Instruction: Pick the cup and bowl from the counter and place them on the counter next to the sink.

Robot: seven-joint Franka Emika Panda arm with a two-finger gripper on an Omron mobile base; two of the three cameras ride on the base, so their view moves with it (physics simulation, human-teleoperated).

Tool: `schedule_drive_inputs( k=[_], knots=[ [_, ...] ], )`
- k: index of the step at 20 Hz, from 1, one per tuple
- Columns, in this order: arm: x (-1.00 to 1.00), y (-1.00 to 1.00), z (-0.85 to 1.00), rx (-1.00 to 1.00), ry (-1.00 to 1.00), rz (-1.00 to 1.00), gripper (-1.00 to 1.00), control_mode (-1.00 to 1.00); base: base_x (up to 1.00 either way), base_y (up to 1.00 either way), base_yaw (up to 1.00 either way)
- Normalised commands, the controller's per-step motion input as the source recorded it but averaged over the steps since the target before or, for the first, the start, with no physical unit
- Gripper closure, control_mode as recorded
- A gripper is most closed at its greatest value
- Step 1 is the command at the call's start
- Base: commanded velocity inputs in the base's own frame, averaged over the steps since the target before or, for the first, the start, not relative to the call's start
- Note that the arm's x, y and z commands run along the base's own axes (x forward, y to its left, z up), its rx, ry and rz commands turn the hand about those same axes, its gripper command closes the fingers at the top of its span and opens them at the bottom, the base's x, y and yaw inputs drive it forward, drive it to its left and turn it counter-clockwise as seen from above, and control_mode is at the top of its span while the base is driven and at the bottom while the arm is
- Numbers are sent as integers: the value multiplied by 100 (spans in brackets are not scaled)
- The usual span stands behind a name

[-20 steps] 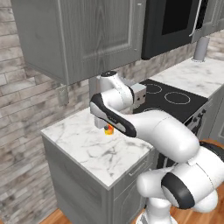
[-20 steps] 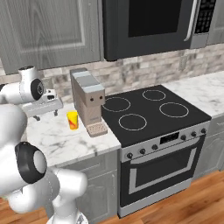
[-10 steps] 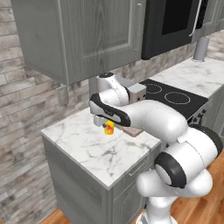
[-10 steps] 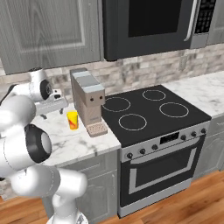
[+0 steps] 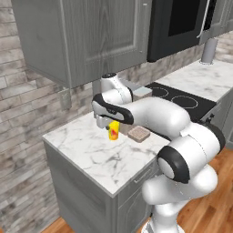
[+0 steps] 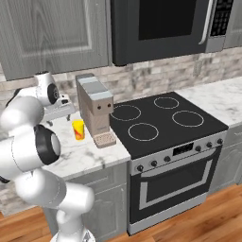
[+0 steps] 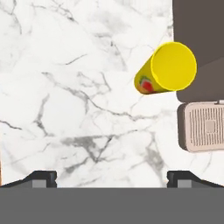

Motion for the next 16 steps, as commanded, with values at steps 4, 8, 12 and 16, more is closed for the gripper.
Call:
schedule_drive_inputs(
  k=[4, 8, 12, 16],
  knots=[
    [0, 0, -23, 0, 0, 0, -100, -100, 0, 0, 0],
    [0, 0, -23, 0, 0, 0, -100, -100, 0, 0, 0],
    [0, 0, -21, 0, 0, 0, -100, -100, 0, 0, 0],
    [9, 0, -1, 0, -1, 0, -100, -100, 0, 0, 0]
  ],
)
